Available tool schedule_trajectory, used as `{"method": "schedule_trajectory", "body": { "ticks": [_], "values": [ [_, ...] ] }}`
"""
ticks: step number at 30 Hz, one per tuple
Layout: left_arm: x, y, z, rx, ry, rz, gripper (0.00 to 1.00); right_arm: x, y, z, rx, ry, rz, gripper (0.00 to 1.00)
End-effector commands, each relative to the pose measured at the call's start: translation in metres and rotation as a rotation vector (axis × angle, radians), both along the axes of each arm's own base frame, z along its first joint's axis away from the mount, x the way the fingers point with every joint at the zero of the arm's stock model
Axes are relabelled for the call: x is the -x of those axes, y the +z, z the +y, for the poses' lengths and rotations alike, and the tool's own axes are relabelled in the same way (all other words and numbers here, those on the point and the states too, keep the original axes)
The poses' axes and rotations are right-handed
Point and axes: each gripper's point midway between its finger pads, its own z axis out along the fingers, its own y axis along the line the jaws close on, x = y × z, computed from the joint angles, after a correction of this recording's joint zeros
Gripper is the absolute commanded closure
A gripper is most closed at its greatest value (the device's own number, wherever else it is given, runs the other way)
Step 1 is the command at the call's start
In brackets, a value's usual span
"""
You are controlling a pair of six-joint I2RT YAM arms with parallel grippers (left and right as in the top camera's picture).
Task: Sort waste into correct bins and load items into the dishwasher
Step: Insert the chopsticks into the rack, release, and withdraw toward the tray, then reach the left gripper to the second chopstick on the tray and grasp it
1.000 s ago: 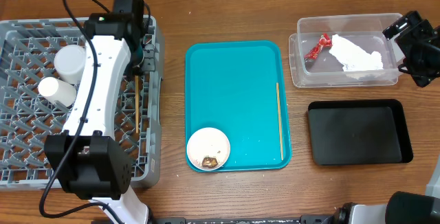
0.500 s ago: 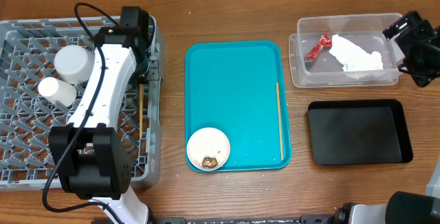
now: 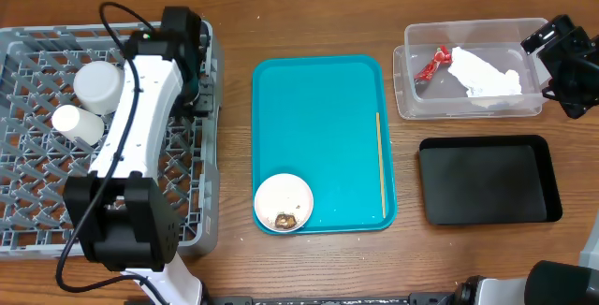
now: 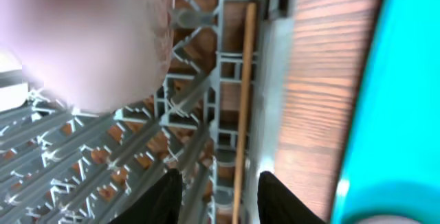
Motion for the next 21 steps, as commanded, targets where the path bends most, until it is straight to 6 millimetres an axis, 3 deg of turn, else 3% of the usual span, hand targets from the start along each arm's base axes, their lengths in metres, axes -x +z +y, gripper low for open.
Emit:
{"method": "schedule_trajectory", "body": {
  "ticks": [1, 3, 6, 8, 10, 14, 17, 21],
  "values": [
    [-0.016, 0.042, -0.028, 0.141, -0.022, -0.086, 0.62, -0.002, 0.004, -0.004, 0.011, -0.011, -0.012, 0.00],
    [-0.016, 0.063, -0.050, 0.257, -0.050, -0.109, 0.62, -0.002, 0.004, -0.004, 0.011, -0.011, -0.012, 0.00],
    [-0.012, 0.100, -0.110, 0.590, -0.134, -0.131, 0.59, -0.002, 0.004, -0.004, 0.011, -0.011, -0.012, 0.00],
    [-0.002, 0.120, -0.147, 0.815, -0.192, -0.108, 0.34, -0.002, 0.004, -0.004, 0.011, -0.011, -0.012, 0.00],
    [0.011, 0.136, -0.187, 0.999, -0.270, -0.070, 0.27, -0.002, 0.004, -0.004, 0.011, -0.011, -0.012, 0.00],
    [0.024, 0.126, -0.223, 0.972, -0.276, -0.006, 0.34, -0.002, 0.004, -0.004, 0.011, -0.011, -0.012, 0.00],
    [0.028, 0.093, -0.246, 0.740, -0.101, 0.010, 0.41, -0.002, 0.004, -0.004, 0.011, -0.011, -0.012, 0.00],
    [0.036, 0.071, -0.278, 0.577, -0.074, -0.065, 0.43, -0.002, 0.004, -0.004, 0.011, -0.011, -0.012, 0.00]
  ]
}}
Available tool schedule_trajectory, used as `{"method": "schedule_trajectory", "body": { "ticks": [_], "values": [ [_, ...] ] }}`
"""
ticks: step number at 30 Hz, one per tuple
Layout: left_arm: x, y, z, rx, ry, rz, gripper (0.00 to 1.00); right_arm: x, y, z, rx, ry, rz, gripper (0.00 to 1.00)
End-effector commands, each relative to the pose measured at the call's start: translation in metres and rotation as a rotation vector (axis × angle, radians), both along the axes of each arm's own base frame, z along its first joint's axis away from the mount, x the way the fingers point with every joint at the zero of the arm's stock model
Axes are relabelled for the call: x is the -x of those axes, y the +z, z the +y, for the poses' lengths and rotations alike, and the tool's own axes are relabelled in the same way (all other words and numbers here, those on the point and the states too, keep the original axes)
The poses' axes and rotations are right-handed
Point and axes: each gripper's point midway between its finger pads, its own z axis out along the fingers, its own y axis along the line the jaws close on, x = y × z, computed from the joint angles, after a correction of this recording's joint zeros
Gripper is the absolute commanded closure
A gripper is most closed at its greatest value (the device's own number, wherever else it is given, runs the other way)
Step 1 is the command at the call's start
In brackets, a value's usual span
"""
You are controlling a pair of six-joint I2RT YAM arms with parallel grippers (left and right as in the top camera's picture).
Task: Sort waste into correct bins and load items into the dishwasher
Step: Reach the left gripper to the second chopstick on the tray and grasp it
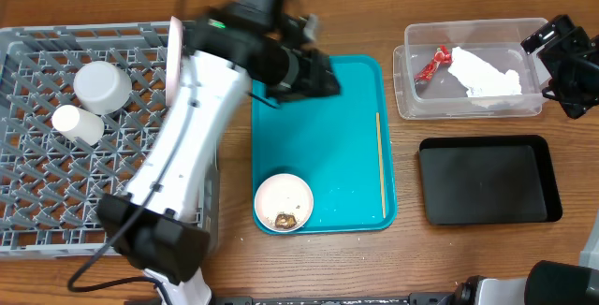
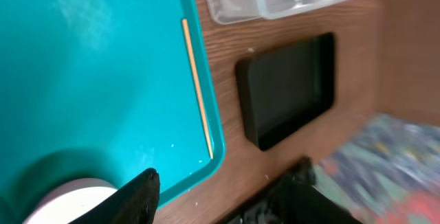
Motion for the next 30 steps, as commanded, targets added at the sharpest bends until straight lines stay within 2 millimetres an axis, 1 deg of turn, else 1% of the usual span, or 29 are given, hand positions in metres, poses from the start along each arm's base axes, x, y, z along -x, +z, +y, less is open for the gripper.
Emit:
{"method": "schedule_trajectory", "body": {
  "ticks": [1, 5, 9, 12, 17, 18, 22, 24, 26, 30],
  "values": [
    [0.007, -0.033, -0.021, -0.218, 0.185, -0.023, 0.44, -0.002, 0.004, -0.004, 0.011, -0.011, -0.012, 0.00],
    [0.014, -0.049, -0.041, -0.321, 0.269, -0.115, 0.44, -0.002, 0.004, -0.004, 0.011, -0.011, -0.012, 0.00],
    [0.017, -0.064, -0.050, -0.394, 0.306, -0.196, 0.44, -0.002, 0.004, -0.004, 0.011, -0.011, -0.012, 0.00],
    [0.019, -0.082, -0.063, -0.411, 0.287, -0.195, 0.45, -0.002, 0.004, -0.004, 0.011, -0.011, -0.012, 0.00],
    [0.012, -0.125, -0.077, -0.460, 0.232, -0.178, 0.47, -0.002, 0.004, -0.004, 0.011, -0.011, -0.012, 0.00],
    [0.012, -0.138, -0.084, -0.455, 0.219, -0.159, 0.48, -0.002, 0.004, -0.004, 0.011, -0.011, -0.012, 0.00],
    [0.006, -0.162, -0.097, -0.451, 0.209, -0.155, 0.49, -0.002, 0.004, -0.004, 0.011, -0.011, -0.012, 0.00],
    [0.004, -0.171, -0.100, -0.453, 0.208, -0.156, 0.53, -0.002, 0.004, -0.004, 0.011, -0.011, -0.012, 0.00],
    [0.002, -0.182, -0.105, -0.453, 0.204, -0.157, 0.53, -0.002, 0.004, -0.004, 0.011, -0.011, -0.012, 0.00],
    [0.002, -0.198, -0.106, -0.475, 0.198, -0.147, 0.54, -0.002, 0.004, -0.004, 0.011, -0.011, -0.012, 0.00]
  ]
}}
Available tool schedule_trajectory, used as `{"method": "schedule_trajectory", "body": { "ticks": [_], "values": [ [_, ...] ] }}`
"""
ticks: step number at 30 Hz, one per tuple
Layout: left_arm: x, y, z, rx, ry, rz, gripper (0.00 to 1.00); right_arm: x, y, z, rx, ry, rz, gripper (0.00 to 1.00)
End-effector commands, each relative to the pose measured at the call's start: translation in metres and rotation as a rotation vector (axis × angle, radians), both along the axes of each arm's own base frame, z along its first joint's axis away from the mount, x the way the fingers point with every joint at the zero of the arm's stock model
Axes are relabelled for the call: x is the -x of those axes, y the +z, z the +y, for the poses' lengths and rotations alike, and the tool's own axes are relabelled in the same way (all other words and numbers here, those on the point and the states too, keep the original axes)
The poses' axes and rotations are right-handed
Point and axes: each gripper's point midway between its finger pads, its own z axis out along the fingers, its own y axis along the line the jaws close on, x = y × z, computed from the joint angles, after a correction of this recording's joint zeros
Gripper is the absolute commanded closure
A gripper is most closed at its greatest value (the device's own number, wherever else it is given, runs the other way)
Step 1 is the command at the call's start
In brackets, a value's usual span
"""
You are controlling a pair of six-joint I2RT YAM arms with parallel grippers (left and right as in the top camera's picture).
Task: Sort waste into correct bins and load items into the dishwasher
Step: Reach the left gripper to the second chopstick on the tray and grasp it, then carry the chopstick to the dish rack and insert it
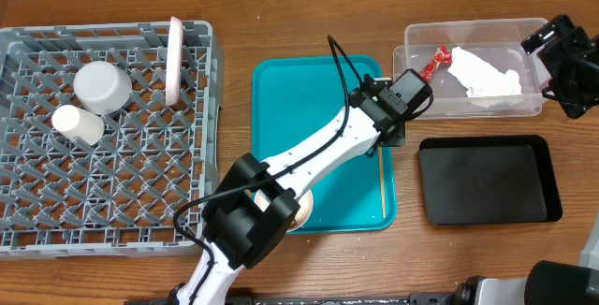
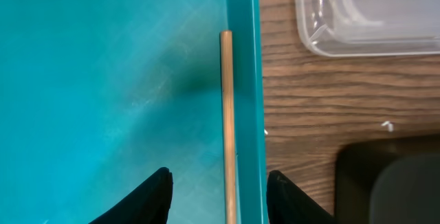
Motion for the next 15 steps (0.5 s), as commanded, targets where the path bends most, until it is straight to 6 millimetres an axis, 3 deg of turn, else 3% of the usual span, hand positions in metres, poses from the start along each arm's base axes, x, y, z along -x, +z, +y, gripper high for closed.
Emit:
{"method": "schedule_trajectory", "body": {
  "ticks": [1, 15],
  "values": [
    [0.004, -0.021, 0.002, -0.045, 0.002, 0.018, 0.55, -0.002, 0.004, -0.003, 0.011, -0.011, -0.012, 0.00],
    [0.023, -0.067, -0.002, -0.124, -0.029, 0.079, 0.55, -0.002, 0.004, -0.003, 0.011, -0.011, -0.012, 0.00]
  ]
}}
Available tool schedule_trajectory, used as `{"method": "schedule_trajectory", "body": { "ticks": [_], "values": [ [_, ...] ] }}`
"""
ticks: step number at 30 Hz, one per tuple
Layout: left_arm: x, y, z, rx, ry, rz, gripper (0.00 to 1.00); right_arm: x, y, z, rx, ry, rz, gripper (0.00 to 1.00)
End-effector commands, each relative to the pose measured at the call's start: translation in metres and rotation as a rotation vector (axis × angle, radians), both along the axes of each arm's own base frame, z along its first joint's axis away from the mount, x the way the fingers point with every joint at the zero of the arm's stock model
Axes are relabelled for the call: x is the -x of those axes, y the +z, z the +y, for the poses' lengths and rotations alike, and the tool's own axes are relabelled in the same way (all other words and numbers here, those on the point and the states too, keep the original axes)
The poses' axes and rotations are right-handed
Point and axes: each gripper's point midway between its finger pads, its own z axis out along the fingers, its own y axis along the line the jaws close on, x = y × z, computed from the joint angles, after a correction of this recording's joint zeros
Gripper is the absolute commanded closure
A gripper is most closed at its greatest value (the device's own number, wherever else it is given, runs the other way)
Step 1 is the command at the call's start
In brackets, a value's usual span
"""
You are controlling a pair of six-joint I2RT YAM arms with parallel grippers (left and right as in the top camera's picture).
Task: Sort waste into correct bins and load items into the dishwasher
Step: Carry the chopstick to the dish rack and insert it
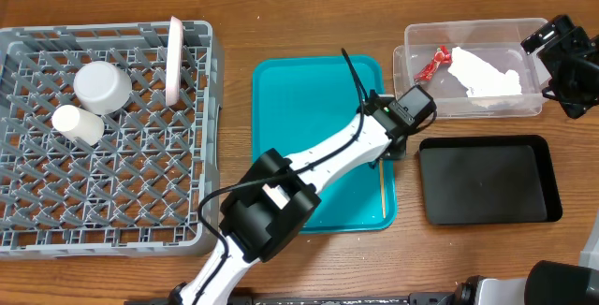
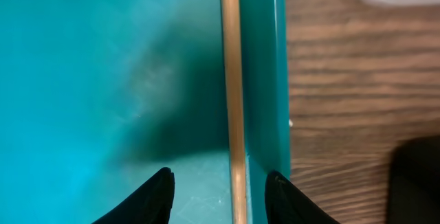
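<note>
A wooden chopstick (image 2: 232, 80) lies along the inner right edge of the teal tray (image 2: 82, 59); in the overhead view the chopstick (image 1: 382, 188) shows below the wrist. My left gripper (image 2: 216, 200) is open and low over it, one black finger (image 2: 148, 196) on the tray side and the other finger (image 2: 285, 196) over the rim. Overhead, the left gripper (image 1: 389, 148) sits at the tray's (image 1: 309, 108) right edge. The left arm hides the bowl at the tray's front. My right gripper (image 1: 554, 62) rests open at the far right.
The grey dish rack (image 1: 56, 211) on the left holds a white cup (image 1: 101, 85), a smaller cup (image 1: 77, 124) and a pink plate (image 1: 175, 48). A clear bin (image 1: 412, 99) holds a red wrapper (image 1: 432, 62) and white paper (image 1: 487, 76). A black bin (image 1: 487, 179) lies below it.
My left gripper has come down closer to the chopstick and a little further along it; the stick's far end has left the wrist view. The jaws are still open. The right arm is unmoved.
My left gripper was open over the rack's right side, where a chopstick lay. Then it was above the tray's upper part. Then it hovered over the second chopstick at the tray's right edge, and now it straddles that stick from closer.
</note>
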Motion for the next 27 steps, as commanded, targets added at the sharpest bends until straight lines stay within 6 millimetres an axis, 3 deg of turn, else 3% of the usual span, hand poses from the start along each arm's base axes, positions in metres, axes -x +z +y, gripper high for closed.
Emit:
{"method": "schedule_trajectory", "body": {
  "ticks": [1, 6, 8, 10, 15, 19, 21, 23, 27],
  "values": [
    [0.006, -0.022, 0.004, -0.051, 0.003, 0.019, 0.55, -0.002, 0.004, -0.004, 0.011, -0.011, -0.012, 0.00],
    [0.006, -0.023, 0.005, -0.055, 0.004, 0.022, 0.79, -0.002, 0.004, -0.004, 0.011, -0.011, -0.012, 0.00],
    [0.006, -0.023, 0.005, -0.055, 0.004, 0.022, 0.83, -0.002, 0.004, -0.004, 0.011, -0.011, -0.012, 0.00],
    [0.006, -0.023, 0.005, -0.055, 0.003, 0.023, 0.95, -0.002, 0.004, -0.004, 0.011, -0.011, -0.012, 0.00],
    [0.003, -0.009, 0.000, -0.045, -0.109, 0.010, 0.96, -0.002, 0.004, -0.004, 0.011, -0.011, -0.012, 0.00],
    [-0.005, 0.039, 0.006, -0.047, -0.163, -0.023, 0.96, -0.002, 0.004, -0.004, 0.011, -0.011, -0.012, 0.00],
    [-0.012, 0.080, 0.022, -0.076, -0.158, -0.062, 0.96, -0.002, 0.004, -0.004, 0.011, -0.011, -0.012, 0.00],
    [-0.022, 0.145, 0.068, -0.176, -0.108, -0.154, 0.96, -0.002, 0.004, -0.004, 0.011, -0.011, -0.012, 0.00],
    [-0.024, 0.203, 0.137, -0.333, -0.071, -0.234, 0.96, -0.002, 0.004, -0.004, 0.011, -0.011, -0.012, 0.00]
  ]
}}
